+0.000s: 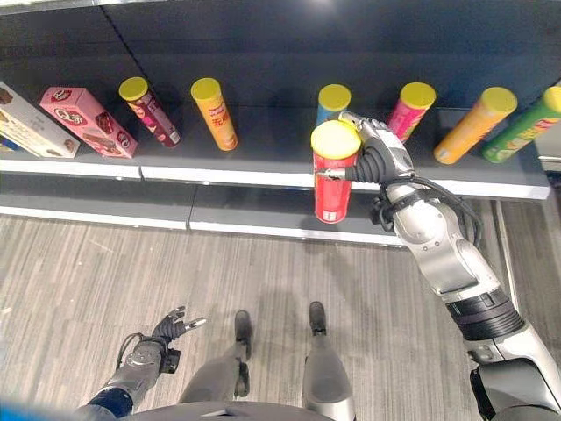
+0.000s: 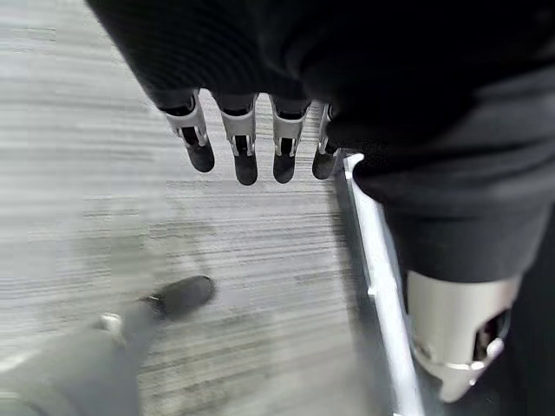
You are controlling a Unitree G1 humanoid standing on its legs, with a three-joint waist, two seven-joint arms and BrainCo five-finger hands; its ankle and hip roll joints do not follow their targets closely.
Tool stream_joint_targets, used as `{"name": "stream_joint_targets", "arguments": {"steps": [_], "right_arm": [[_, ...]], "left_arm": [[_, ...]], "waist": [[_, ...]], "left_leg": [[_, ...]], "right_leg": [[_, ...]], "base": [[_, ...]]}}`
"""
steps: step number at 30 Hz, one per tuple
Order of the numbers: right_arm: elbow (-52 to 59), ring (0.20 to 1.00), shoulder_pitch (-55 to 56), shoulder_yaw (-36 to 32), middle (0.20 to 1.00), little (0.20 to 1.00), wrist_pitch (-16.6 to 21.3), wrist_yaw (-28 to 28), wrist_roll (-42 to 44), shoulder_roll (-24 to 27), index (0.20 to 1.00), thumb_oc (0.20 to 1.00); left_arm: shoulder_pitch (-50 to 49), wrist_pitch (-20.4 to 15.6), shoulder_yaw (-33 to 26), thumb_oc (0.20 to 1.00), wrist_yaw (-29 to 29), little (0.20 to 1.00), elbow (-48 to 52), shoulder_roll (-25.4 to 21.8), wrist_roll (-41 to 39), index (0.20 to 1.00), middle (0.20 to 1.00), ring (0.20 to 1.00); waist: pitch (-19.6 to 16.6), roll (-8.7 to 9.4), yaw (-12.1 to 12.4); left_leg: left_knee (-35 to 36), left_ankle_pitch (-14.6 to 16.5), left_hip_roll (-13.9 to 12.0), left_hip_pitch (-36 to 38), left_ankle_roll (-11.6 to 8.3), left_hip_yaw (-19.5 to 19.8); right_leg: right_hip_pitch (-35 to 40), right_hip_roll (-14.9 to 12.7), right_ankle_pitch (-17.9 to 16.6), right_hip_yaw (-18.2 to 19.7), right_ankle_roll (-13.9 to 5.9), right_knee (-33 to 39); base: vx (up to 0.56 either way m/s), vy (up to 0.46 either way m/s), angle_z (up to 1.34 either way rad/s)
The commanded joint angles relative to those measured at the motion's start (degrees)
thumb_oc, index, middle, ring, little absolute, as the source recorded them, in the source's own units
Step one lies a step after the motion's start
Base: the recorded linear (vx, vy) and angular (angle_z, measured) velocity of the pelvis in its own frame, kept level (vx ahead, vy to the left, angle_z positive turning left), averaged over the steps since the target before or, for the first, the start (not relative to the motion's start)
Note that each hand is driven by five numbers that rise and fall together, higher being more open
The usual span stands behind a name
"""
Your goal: Put the goods on the table back onto the shelves and tidy them up.
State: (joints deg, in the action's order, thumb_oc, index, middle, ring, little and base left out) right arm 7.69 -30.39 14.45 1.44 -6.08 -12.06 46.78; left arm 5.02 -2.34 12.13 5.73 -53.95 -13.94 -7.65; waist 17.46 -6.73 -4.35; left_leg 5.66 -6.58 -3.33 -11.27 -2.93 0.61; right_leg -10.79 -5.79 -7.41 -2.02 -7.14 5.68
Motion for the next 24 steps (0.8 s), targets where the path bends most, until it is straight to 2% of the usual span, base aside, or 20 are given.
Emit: {"name": "stream_joint_targets", "arguments": {"steps": [1, 6, 8, 12, 21, 24], "right_arm": [[-1.3, 0.2, -10.3, -0.4, 0.2, 0.2, 1.4, -5.9, -4.9, -0.1, 0.2, 0.2], [-5.1, 0.2, -17.1, 1.3, 0.2, 0.2, 0.0, -9.9, -9.0, -0.5, 0.2, 0.2], [-9.6, 0.2, -23.8, 2.0, 0.2, 0.2, -1.5, -14.9, -13.5, -0.5, 0.2, 0.2], [-15.1, 0.2, -30.1, 3.2, 0.2, 0.2, -3.5, -19.9, -18.4, 0.2, 0.2, 0.2], [-22.7, 0.2, -37.0, 8.0, 0.2, 0.2, -4.6, -21.4, -19.8, 2.7, 0.2, 0.2], [-23.2, 0.2, -37.8, 8.8, 0.2, 0.2, -4.6, -21.4, -19.3, 1.9, 0.2, 0.2]], "left_arm": [[3.8, -0.9, 1.2, 1.0, 2.3, 1.0, -2.7, -5.3, 0.5, 1.0, 1.0, 1.0], [4.0, -1.1, 2.5, 1.0, 2.7, 1.0, -2.4, -5.0, -0.3, 1.0, 1.0, 1.0], [4.2, -1.7, 4.2, 1.0, 3.0, 1.0, -1.2, -4.9, -1.1, 1.0, 1.0, 1.0], [4.1, -2.4, 5.4, 1.0, 3.0, 1.0, 0.8, -5.3, -2.3, 1.0, 1.0, 1.0], [4.2, -3.4, 6.6, 1.0, 2.7, 1.0, 2.4, -5.5, -3.1, 1.0, 1.0, 1.0], [4.6, -3.4, 7.0, 1.0, 2.8, 1.0, 2.1, -5.3, -3.4, 1.0, 1.0, 1.0]], "waist": [[0.3, 4.29, 2.3], [1.6, 2.39, 3.0], [2.9, 0.18, 4.0], [4.1, -2.02, 4.9], [5.3, -4.18, 5.8], [5.9, -4.5, 5.9]], "left_leg": [[-0.7, 4.9, 0.2, 1.1, -3.11, -1.8], [-0.7, 4.2, 0.4, -0.9, -3.44, -1.4], [-0.7, 3.6, 0.9, -2.8, -3.66, -0.9], [-0.7, 3.2, 1.3, -4.3, -3.95, -0.4], [-0.7, 2.6, 1.8, -6.3, -4.28, 0.2], [-0.7, 2.6, 1.9, -6.8, -4.31, 0.4]], "right_leg": [[0.5, -4.8, 7.1, 2.2, -3.21, -2.1], [-1.0, -4.9, 7.2, 2.2, -3.08, -2.3], [-2.7, -5.1, 7.4, 2.3, -3.08, -3.0], [-3.9, -5.5, 7.5, 2.2, -3.11, -3.4], [-5.5, -5.7, 7.6, 2.6, -3.24, -3.7], [-5.9, -5.6, 7.6, 2.7, -3.28, -3.6]], "base": [[0.0, -0.037, 0.24], [0.02, -0.014, 0.11], [0.02, -0.007, 0.24], [0.02, -0.007, 0.11], [0.01, -0.004, 0.03], [0.0, 0.0, 0.0]]}}
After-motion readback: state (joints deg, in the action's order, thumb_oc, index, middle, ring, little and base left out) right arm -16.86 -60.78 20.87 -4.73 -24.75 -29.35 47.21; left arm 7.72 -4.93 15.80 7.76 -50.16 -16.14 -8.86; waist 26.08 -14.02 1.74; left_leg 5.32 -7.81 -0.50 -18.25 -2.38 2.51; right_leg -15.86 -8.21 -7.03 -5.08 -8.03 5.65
